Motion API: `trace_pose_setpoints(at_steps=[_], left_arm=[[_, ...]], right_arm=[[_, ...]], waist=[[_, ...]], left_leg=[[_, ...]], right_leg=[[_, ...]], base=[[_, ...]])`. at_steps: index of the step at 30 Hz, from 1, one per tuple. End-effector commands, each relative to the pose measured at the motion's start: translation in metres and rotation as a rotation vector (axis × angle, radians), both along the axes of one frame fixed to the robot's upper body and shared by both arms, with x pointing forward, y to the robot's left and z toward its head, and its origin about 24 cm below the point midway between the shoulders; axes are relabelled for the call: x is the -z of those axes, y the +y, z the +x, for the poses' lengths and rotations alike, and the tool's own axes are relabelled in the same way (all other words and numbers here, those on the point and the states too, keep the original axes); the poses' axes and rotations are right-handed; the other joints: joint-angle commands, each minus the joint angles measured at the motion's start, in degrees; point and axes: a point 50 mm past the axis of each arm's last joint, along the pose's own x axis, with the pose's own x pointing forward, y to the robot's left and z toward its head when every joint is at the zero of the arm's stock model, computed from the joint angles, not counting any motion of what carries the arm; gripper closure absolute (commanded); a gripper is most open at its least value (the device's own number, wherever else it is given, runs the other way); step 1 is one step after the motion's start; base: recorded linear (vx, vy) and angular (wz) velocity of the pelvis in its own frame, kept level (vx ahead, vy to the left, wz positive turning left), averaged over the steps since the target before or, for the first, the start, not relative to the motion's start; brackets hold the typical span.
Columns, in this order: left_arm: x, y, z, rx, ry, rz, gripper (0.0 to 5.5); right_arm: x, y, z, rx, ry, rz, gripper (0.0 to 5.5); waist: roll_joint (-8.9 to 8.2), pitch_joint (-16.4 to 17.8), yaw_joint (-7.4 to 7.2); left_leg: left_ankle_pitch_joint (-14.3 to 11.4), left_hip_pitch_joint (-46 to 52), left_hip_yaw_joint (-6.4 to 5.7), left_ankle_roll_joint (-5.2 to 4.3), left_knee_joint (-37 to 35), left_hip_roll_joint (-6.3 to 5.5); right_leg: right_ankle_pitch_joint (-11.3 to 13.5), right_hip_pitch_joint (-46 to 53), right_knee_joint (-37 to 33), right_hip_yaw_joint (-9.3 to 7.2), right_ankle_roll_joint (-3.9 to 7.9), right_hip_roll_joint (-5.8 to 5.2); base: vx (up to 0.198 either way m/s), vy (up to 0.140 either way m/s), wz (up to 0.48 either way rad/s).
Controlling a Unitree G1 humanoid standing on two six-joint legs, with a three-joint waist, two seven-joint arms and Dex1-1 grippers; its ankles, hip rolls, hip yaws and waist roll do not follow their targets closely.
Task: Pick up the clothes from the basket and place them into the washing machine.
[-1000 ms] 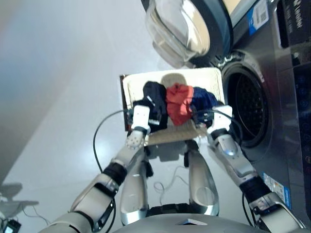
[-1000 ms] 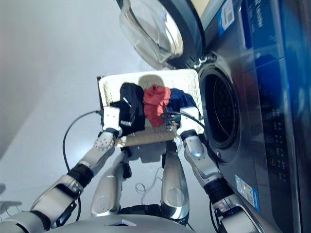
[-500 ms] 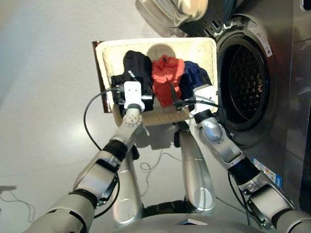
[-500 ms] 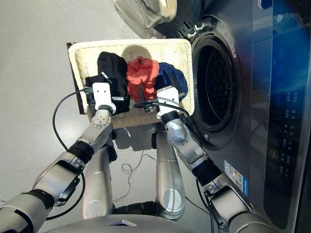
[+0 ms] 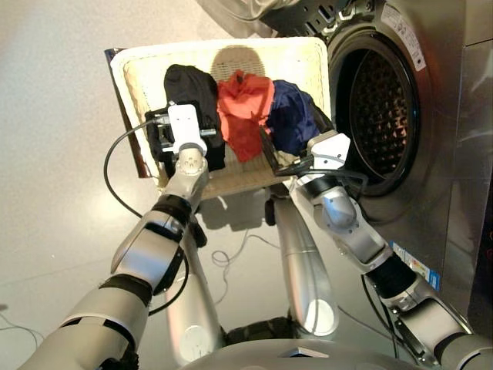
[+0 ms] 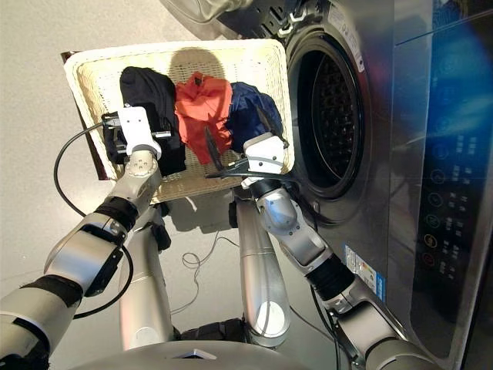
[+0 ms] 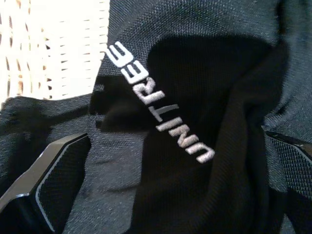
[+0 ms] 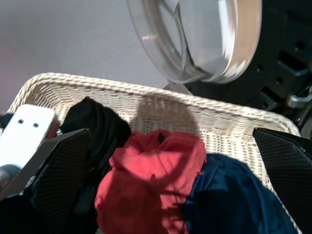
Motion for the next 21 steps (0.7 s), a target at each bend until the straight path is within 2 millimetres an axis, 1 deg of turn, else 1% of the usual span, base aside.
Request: trace_pose_setpoints(at_steps=[1, 2, 3, 5, 9, 13, 18, 19, 20, 21], left_arm=[[-0.0121, 0.0221, 0.0028, -0.080, -0.030, -0.016, 0.00], [-0.0111, 0.0216, 0.0027, -0.081, -0.027, -0.018, 0.00], [-0.0111, 0.0218, 0.0027, -0.082, -0.025, -0.018, 0.00], [-0.0112, 0.0222, 0.0029, -0.077, -0.023, -0.012, 0.00], [-0.0110, 0.0221, 0.0031, -0.078, -0.021, -0.018, 0.00], [-0.0092, 0.0248, 0.0029, -0.079, -0.013, -0.043, 0.00], [-0.0096, 0.0248, 0.0033, -0.077, -0.013, -0.063, 0.00], [-0.0097, 0.0242, 0.0033, -0.075, -0.014, -0.059, 2.98], [-0.0105, 0.0242, 0.0034, -0.073, -0.017, -0.049, 5.50], [-0.0083, 0.0245, 0.0026, -0.071, -0.013, -0.042, 5.50]], right_arm=[[-0.0264, 0.0065, -0.0224, -0.113, -0.134, 0.095, 0.00], [-0.0262, 0.0058, -0.0226, -0.113, -0.135, 0.089, 0.00], [-0.0251, 0.0053, -0.0224, -0.111, -0.129, 0.087, 0.00], [-0.0258, 0.0039, -0.0226, -0.111, -0.131, 0.089, 0.00], [-0.0275, 0.0011, -0.0234, -0.111, -0.142, 0.081, 0.00], [-0.0250, 0.0008, -0.0220, -0.110, -0.130, 0.066, 0.00], [-0.0252, -0.0029, -0.0223, -0.109, -0.126, 0.068, 0.00], [-0.0253, -0.0028, -0.0221, -0.107, -0.127, 0.069, 0.00], [-0.0256, -0.0025, -0.0215, -0.107, -0.132, 0.062, 0.00], [-0.0262, -0.0022, -0.0215, -0.104, -0.140, 0.057, 0.00]], waist=[[-1.75, -0.56, -0.66], [-1.87, -0.56, -0.65], [-1.74, -0.56, -0.52], [-1.73, -0.56, -0.54], [-1.85, -0.56, -0.59], [-2.29, -0.56, -0.78], [-2.57, -0.56, -1.09], [-2.52, -0.56, -1.10], [-2.57, -0.56, -1.01], [-2.61, -0.56, -0.96]], left_leg=[[-5.19, -3.13, -3.27, 0.91, 7.36, 0.45], [-5.36, -3.23, -3.12, 0.96, 7.62, 0.42], [-7.29, -2.45, -3.51, 0.69, 8.17, 0.45], [-7.51, -2.60, -3.50, 0.93, 8.39, 0.29], [-7.82, -2.95, -3.30, 1.19, 8.67, 0.07], [-8.25, -3.03, -3.05, 1.34, 9.24, 0.01], [-8.13, -3.44, -3.12, 1.35, 9.18, -0.04], [-8.03, -3.39, -3.13, 1.35, 9.06, -0.08], [-7.94, -3.22, -3.14, 1.31, 8.78, -0.07], [-7.85, -3.05, -3.19, 1.27, 8.57, -0.05]], right_leg=[[-3.64, 0.26, 5.12, 1.15, 5.48, -0.19], [-3.74, 0.22, 5.27, 1.30, 5.51, -0.21], [-5.46, 0.91, 6.00, 1.32, 5.86, -0.16], [-5.49, 0.70, 6.07, 1.56, 5.84, -0.07], [-5.23, 0.18, 5.95, 1.99, 5.91, -0.25], [-5.18, 0.00, 5.86, 2.32, 5.97, -0.18], [-4.96, -0.06, 5.31, 2.20, 5.97, -0.17], [-4.87, -0.06, 5.27, 2.17, 5.95, -0.13], [-4.75, 0.10, 5.05, 2.07, 5.94, -0.13], [-4.73, 0.24, 4.94, 1.98, 5.89, -0.12]], base=[[0.000, 0.000, 0.000], [0.102, 0.052, -0.023], [0.101, 0.038, -0.052], [0.047, 0.025, -0.042], [0.000, 0.000, 0.000], [0.000, 0.000, 0.000], [0.000, 0.000, 0.000], [0.000, 0.000, 0.000], [0.000, 0.000, 0.000], [-0.119, -0.010, -0.001]])
